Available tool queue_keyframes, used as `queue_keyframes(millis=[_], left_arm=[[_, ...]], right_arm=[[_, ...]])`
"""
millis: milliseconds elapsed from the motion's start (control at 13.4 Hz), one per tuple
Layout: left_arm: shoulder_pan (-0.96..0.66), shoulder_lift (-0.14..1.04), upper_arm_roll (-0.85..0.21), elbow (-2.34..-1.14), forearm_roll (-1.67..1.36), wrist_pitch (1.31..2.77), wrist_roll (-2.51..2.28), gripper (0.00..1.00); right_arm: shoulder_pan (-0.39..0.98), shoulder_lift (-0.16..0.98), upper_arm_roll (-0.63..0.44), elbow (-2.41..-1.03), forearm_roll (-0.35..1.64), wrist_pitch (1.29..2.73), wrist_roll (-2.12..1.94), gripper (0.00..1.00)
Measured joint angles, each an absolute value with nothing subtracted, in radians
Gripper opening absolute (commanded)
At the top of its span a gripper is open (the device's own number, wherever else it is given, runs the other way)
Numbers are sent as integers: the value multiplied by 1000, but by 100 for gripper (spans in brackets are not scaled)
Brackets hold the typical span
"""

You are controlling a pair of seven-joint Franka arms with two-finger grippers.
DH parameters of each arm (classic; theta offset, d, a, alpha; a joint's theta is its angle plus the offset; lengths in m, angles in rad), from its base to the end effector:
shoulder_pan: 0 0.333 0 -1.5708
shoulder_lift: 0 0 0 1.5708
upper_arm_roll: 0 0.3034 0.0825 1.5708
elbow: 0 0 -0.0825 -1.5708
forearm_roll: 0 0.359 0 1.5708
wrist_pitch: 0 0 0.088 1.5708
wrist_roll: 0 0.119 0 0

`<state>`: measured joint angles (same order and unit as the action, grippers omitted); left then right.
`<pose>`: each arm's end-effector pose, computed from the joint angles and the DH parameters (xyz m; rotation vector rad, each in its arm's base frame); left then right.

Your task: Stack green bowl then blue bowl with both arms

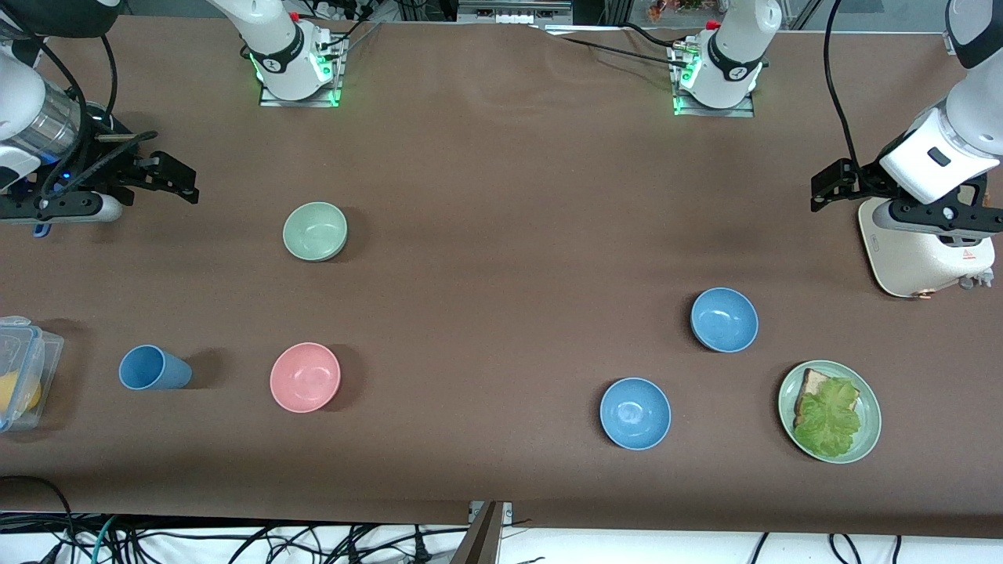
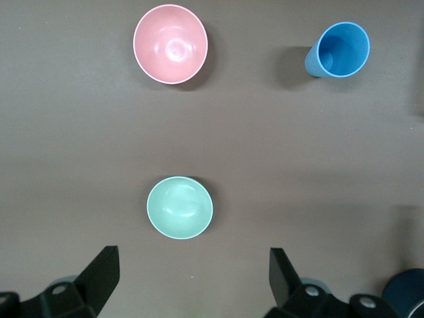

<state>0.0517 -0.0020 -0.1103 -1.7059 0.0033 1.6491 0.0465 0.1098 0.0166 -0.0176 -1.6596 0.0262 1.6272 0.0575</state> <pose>0.5291 -0.0307 0.5470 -3.1322 0.1653 0.0859 0.5327 0.0523 0.5561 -3.1181 -0.0508 0.0792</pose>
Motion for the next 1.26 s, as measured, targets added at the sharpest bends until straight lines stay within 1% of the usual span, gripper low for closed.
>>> queue_keyframes(millis=[521, 893, 1264], left_arm=[[52, -2, -110, -1706, 3, 1649, 46, 100], [52, -2, -110, -1706, 3, 1648, 46, 100], [52, -2, -109, -1706, 3, 1647, 46, 100]], right_arm=[[109, 17, -17, -1641, 3, 1623, 57, 100], [102, 18, -23, -1578, -5, 1618, 57, 100], [99, 21, -23, -1577, -5, 1616, 57, 100]])
